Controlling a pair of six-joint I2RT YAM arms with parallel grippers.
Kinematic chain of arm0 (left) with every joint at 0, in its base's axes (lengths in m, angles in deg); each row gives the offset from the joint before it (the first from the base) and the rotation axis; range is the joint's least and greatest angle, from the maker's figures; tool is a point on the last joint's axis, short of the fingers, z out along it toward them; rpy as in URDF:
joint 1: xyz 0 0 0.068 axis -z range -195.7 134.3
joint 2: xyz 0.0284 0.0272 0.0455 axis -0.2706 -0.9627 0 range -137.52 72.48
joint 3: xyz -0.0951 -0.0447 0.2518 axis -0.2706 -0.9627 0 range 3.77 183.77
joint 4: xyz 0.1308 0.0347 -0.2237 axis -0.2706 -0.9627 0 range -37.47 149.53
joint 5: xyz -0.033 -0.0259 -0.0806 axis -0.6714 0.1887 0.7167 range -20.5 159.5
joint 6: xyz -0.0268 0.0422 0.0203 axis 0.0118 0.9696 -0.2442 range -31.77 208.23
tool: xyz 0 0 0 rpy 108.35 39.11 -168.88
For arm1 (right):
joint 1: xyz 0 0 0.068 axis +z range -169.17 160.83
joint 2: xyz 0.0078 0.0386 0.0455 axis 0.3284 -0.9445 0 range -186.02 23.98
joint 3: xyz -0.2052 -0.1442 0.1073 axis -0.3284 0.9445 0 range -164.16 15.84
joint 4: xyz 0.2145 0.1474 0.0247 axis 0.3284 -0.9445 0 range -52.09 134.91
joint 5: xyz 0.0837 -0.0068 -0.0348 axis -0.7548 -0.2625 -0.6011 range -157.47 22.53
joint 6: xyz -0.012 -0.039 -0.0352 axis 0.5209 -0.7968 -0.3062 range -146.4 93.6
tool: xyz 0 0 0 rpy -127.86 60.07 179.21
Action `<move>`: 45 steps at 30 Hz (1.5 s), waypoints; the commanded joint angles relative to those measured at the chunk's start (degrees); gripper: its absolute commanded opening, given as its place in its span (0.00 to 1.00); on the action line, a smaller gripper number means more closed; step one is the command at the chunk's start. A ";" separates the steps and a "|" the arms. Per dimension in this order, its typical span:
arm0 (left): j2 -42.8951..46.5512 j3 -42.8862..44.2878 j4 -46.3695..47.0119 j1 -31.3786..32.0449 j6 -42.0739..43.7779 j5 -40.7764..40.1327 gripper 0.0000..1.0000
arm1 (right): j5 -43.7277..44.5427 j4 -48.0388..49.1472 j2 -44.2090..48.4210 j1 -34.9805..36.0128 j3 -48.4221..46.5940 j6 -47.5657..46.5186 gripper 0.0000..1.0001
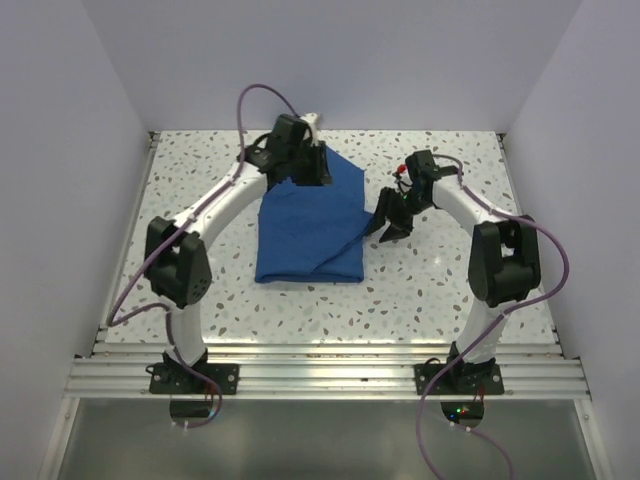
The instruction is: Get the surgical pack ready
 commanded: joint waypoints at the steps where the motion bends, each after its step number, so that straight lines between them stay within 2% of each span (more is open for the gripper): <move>1: 6.92 -9.10 2.73 -5.53 3.71 2.38 0.29 | -2.54 -1.08 0.02 0.25 -6.27 -1.64 0.50; 2: 8.58 -11.21 3.78 -7.02 3.71 4.04 0.15 | -5.26 0.50 -1.31 0.25 -8.19 -0.16 0.50; 4: 9.74 -16.48 4.49 -7.82 4.15 4.67 0.02 | -7.47 2.87 -4.55 0.25 -9.96 1.43 0.50; 5: 10.26 -17.73 4.50 -7.91 4.41 5.11 0.00 | -8.09 3.75 -5.44 0.43 -10.93 2.04 0.50; 9: 11.50 -25.89 7.29 -8.00 4.41 6.26 0.00 | -8.88 8.32 -10.01 0.52 -14.54 3.54 0.50; 14: 10.45 -29.52 10.12 -9.40 5.11 4.60 0.00 | -11.70 9.83 -16.34 1.13 -17.17 3.37 0.50; 19: 7.90 -24.08 10.65 -15.02 5.64 6.95 0.00 | -11.26 11.14 -16.35 1.48 -17.97 4.24 0.49; 25: -0.26 -16.08 12.31 -17.93 3.62 13.80 0.00 | -11.87 19.93 -17.22 1.83 -17.52 10.31 0.43; 29: -8.17 -12.03 12.14 -17.93 2.31 18.20 0.00 | -12.93 25.45 -21.44 2.45 -21.99 15.92 0.27; 31: -9.94 -11.06 11.88 -17.93 2.13 19.44 0.00 | -13.11 25.47 -24.24 2.89 -24.37 16.64 0.26; 34: -10.91 -12.99 13.11 -18.02 2.30 18.31 0.00 | -12.23 23.54 -26.98 3.85 -28.24 16.73 0.24; 38: -13.72 -13.52 9.69 -18.81 3.71 13.04 0.00 | -11.00 23.28 -30.06 4.21 -27.90 17.52 0.21; 41: -13.99 -15.01 5.12 -19.86 4.06 9.88 0.00 | -9.68 18.11 -31.12 4.30 -26.94 14.63 0.19; 45: -9.96 -24.47 6.86 -20.39 3.27 8.73 0.00 | -8.80 17.21 -29.28 4.21 -20.36 11.46 0.18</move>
